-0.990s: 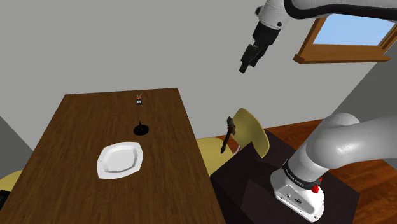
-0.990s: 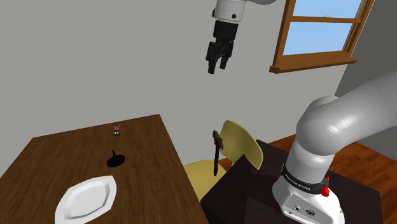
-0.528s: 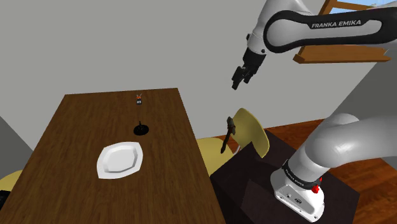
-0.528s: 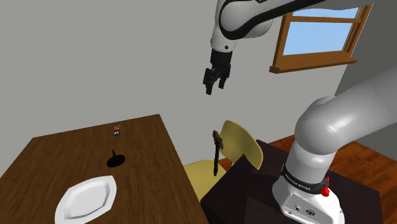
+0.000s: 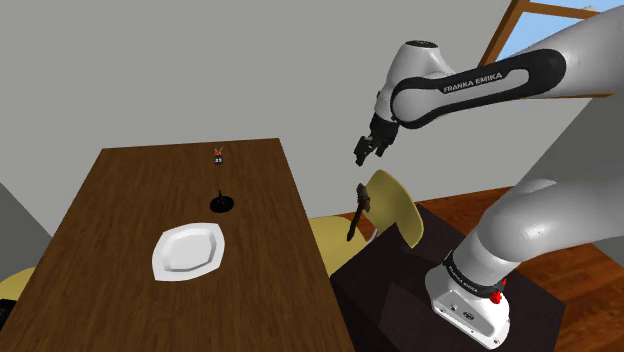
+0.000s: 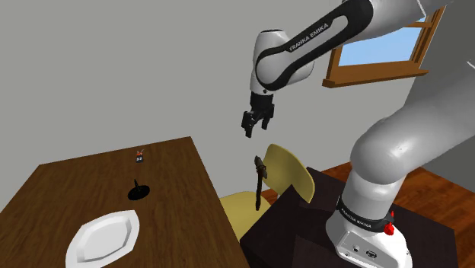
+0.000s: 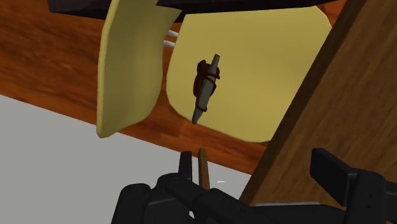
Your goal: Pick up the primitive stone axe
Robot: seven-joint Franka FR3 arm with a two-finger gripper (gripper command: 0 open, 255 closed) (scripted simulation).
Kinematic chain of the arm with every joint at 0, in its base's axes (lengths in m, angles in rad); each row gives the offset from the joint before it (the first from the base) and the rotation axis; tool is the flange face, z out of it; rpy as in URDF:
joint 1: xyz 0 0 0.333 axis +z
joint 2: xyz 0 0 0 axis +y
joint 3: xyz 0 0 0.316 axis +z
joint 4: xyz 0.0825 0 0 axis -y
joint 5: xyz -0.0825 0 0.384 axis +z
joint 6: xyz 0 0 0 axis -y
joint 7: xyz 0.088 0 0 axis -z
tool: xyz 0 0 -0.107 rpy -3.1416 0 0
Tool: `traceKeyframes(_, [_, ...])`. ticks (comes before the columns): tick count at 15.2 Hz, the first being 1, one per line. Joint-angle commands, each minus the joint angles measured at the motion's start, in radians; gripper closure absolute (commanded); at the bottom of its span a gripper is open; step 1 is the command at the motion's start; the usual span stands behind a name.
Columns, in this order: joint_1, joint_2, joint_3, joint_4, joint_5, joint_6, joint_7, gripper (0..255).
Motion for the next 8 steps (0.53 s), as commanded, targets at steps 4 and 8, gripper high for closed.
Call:
traceKeyframes(4, [-0.046,0.153,0.011,-0.065,-0.024,0.203,0.048,0])
traceKeyframes(8, [-0.092,0.312,0.028,-0.085,-0.066,0.367,0.109,0])
